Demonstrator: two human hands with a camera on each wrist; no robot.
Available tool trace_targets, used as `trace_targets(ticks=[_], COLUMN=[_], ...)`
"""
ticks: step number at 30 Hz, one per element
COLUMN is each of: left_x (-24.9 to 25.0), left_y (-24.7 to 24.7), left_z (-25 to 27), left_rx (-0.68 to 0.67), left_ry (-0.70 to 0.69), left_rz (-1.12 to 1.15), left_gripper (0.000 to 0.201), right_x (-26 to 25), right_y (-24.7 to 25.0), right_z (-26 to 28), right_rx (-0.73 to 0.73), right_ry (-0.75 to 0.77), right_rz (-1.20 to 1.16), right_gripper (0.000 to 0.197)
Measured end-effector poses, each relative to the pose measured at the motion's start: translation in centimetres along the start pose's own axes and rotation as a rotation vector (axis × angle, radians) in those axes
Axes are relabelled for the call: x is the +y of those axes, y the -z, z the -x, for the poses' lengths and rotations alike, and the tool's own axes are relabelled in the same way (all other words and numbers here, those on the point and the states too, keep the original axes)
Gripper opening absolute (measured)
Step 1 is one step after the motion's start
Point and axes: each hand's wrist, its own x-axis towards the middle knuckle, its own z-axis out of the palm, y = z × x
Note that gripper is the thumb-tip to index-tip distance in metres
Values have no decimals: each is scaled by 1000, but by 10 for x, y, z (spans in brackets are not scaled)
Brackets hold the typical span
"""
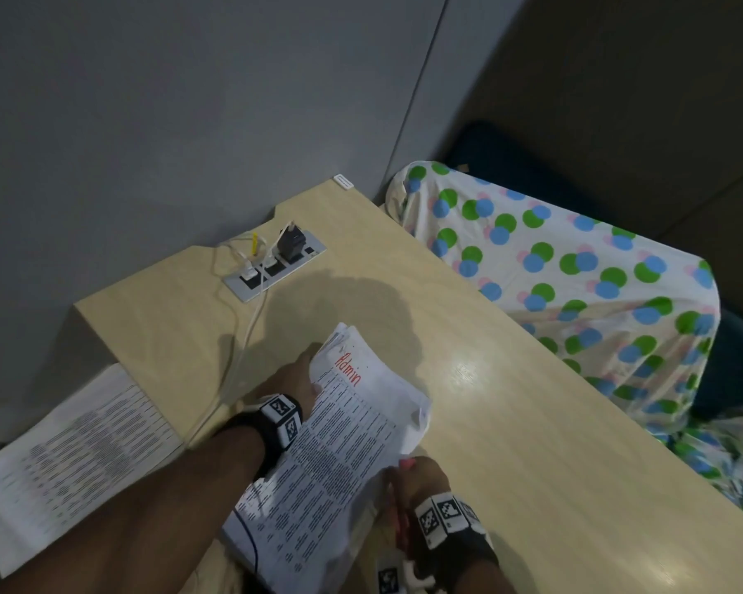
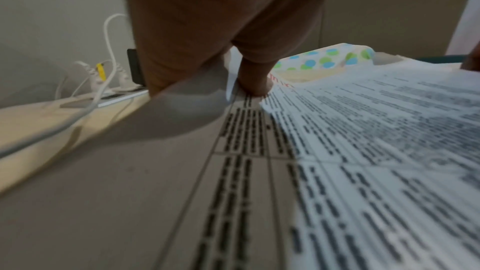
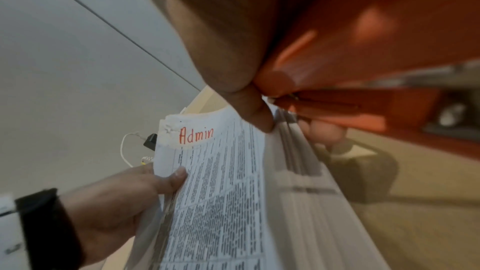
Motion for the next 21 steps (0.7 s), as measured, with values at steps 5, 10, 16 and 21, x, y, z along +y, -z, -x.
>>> trace_targets(ticks=[5,10,16,21], left_x=[-10,-10,33,45], left_y=[3,20,38,40], left_z=[-9,-21,28,48], left_rx=[15,76,-335,-192], left_ry=[-52,-90,-523,-591], left_rz=[24,14,363,217], left_gripper=[57,48,67,17], right_x=[-15,-62,-99,-109], right_y=[35,68,50,25], right_z=[6,13,15,23], right_rx=[117,0,0,-58], right_ry=[11,19,199,297], right_rz=[-409,-992,-1029,-943], right_gripper=[23,3,41,40])
